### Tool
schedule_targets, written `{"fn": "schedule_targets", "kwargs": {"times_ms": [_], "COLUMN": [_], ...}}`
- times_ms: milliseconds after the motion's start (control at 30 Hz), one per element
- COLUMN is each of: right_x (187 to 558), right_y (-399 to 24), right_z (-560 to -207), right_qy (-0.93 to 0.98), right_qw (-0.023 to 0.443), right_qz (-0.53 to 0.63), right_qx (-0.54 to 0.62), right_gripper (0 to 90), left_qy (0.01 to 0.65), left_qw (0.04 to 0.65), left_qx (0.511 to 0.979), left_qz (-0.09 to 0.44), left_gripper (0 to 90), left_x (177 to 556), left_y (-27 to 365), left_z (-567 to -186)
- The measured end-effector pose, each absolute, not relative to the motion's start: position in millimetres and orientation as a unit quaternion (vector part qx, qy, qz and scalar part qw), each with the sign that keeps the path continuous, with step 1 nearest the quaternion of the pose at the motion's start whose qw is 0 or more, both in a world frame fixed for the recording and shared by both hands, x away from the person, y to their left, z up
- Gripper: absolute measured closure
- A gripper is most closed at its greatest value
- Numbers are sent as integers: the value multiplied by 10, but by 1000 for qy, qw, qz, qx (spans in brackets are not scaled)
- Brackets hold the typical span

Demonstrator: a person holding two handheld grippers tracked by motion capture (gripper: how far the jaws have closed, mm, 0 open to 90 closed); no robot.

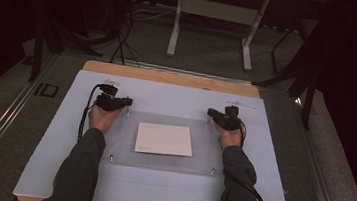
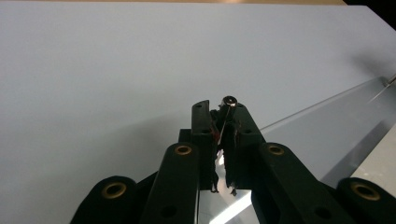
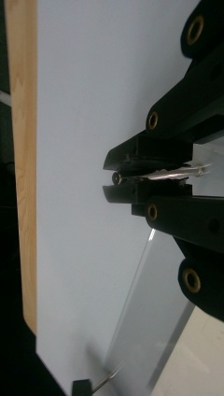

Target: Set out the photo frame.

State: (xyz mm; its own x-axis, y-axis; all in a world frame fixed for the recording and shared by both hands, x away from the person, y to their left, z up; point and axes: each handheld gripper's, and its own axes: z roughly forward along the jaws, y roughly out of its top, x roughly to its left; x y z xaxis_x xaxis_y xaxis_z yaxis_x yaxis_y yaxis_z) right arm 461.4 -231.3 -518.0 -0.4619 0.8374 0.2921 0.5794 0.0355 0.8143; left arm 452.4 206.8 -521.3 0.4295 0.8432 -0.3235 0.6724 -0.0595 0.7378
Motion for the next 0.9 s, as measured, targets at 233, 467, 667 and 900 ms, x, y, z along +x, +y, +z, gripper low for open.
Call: {"fn": "schedule_targets", "kwargs": {"times_ms": [233, 467, 667, 900], "right_x": [4721, 4779, 4786, 4800], "right_y": [-2278, -2259, -2269, -2276], "right_z": [-5106, -5080, -5081, -5084], "right_qy": [709, 711, 712, 709], "right_qw": [111, 103, 97, 91], "right_qz": [451, 438, 439, 441], "right_qx": [531, 540, 540, 543], "right_gripper": [840, 842, 840, 839], "left_qy": [537, 530, 491, 462], "left_qw": [451, 440, 445, 441], "left_qx": [707, 717, 737, 752], "left_qz": [93, 108, 135, 162], "left_gripper": [829, 730, 645, 612], "left_x": [4533, 4510, 4387, 4257], "left_y": [2073, 2067, 2125, 2146], "left_z": [-5233, -5216, -5164, -5148]}}
